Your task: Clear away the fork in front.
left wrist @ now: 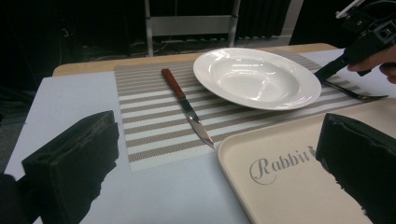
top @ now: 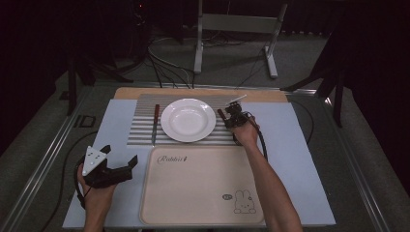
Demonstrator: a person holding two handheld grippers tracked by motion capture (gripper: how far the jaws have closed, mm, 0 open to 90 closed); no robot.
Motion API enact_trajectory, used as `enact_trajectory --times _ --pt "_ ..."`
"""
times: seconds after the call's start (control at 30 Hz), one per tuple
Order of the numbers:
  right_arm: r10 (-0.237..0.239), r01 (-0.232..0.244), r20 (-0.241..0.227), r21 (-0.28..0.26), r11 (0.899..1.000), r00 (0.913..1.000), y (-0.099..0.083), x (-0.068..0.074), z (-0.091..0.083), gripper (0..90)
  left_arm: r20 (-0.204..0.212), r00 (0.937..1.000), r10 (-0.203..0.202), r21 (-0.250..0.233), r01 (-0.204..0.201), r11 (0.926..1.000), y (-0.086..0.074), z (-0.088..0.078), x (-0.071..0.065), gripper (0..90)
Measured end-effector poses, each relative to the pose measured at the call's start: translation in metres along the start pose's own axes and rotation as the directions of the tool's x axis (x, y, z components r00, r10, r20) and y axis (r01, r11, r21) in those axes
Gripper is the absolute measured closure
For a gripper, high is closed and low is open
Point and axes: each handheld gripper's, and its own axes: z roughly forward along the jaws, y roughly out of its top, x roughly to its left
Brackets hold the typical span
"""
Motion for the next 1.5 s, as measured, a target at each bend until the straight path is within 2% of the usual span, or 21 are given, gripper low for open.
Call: enact_trajectory --times 0.1,0.2,0.4,0.47,0.5,0.67,0.83,1.27,1.5 --pt "-0.014 0.014 -0.001 0.017 1.0 0.9999 0.0 0.001 -0.002 78.2 0.0 1.0 0.001 0.0 -0.001 1.0 0.0 0.0 0.001 0.0" --pt "-0.007 0.007 -0.012 0.01 1.0 0.9999 -0.003 -0.001 -0.004 78.3 0.0 1.0 0.003 0.002 -0.003 1.0 0.0 0.0 0.001 0.0" --pt "0.008 -0.009 -0.031 -0.053 0.999 0.9995 -0.012 -0.008 -0.014 78.5 0.0 0.9999 0.013 0.014 -0.013 0.9998 0.0 0.003 0.0 0.0" --pt "0.013 -0.016 -0.037 -0.094 0.995 0.9992 -0.014 -0.01 -0.022 78.5 0.001 0.9999 0.017 0.015 -0.017 0.9998 0.0 0.004 -0.001 0.0" --pt "0.013 -0.016 -0.037 -0.094 0.995 0.9992 -0.014 -0.01 -0.022 78.5 0.001 0.9999 0.017 0.015 -0.017 0.9998 0.0 0.004 -0.001 0.0" --pt "0.0 -0.012 -0.067 -0.182 0.983 0.9978 -0.017 -0.011 -0.041 78.5 0.0 0.9998 0.019 0.021 -0.019 0.9996 0.0 0.004 -0.002 0.0" --pt "-0.011 -0.008 -0.077 -0.239 0.971 0.9969 -0.018 -0.011 -0.054 78.5 0.001 0.9997 0.024 0.024 -0.024 0.9994 0.0 0.005 -0.002 0.0" --pt "-0.047 0.014 -0.099 -0.31 0.951 0.994 -0.029 -0.002 -0.078 78.4 0.005 0.9994 0.033 0.036 -0.033 0.9988 0.0 0.007 -0.006 0.0" --pt "-0.067 0.03 -0.104 -0.327 0.945 0.9923 -0.035 0.004 -0.085 78.3 0.0 0.9997 0.026 0.038 -0.026 0.999 0.001 0.008 -0.008 0.0"
